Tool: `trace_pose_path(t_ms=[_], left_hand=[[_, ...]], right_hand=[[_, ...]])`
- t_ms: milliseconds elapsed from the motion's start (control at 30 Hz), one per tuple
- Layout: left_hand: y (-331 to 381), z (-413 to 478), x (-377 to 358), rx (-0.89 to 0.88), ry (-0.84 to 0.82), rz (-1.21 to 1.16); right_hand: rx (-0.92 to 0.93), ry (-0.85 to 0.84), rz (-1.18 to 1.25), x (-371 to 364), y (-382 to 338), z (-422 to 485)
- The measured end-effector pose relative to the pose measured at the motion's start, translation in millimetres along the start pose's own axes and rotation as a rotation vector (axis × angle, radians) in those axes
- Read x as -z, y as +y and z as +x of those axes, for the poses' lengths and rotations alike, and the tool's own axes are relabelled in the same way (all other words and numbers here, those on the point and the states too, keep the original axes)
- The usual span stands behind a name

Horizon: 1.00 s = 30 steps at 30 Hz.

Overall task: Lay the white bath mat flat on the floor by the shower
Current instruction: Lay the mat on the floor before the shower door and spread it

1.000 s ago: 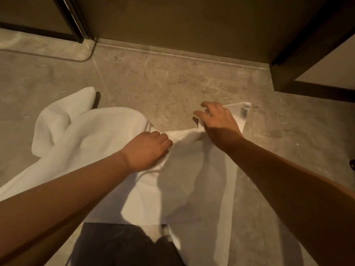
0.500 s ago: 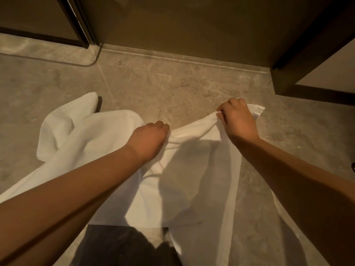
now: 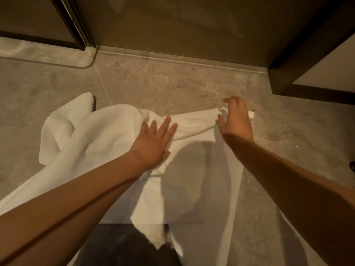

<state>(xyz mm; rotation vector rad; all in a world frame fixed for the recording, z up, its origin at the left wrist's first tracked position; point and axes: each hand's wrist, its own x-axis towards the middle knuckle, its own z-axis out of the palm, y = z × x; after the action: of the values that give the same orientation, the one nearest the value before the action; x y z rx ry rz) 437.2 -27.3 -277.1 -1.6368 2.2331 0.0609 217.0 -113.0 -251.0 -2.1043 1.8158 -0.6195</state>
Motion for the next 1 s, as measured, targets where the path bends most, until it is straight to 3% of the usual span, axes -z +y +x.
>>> trace_pose_path(t_ms=[100,233,300,533,767,900,1000], left_hand=[[1.6,-4.9,-11.9,-0.066,-0.077,0.056],[1.1,-3.8,-16.2,-0.062,-0.109,0.063],[2.3,-2.3,-17.1,-0.049,-0.113,0.048],[12.6,-7.6,-15.9,-0.143,-0.105,0.027],[8.8,-29.9,-44.8,-0.164,-0.016,-0.002],[-2.0,-36.9,-41.4,-0.17,0.073,-0.038],[-22.3,-38.0,-24.6,0.096,0.214,-0.144]], right_hand=[[0.039,-0.108,-0.024,-25.2,2.1,-47.1],[-0.016,-0.547,-0.253,-55.6,7.1,-95.2],[0.016,-0.636,-0.35,-57.6,14.1,-100.4],[0.113,-0.686,-0.511,-22.2,73.5,-72.0],[0.096,-0.815,-0.604,21.8,121.0,-48.3],[0.088,-0.663,-0.424,12.2,99.5,-56.3],[0.278,-0.486,-0.248,-4.0,60.8,-62.3]])
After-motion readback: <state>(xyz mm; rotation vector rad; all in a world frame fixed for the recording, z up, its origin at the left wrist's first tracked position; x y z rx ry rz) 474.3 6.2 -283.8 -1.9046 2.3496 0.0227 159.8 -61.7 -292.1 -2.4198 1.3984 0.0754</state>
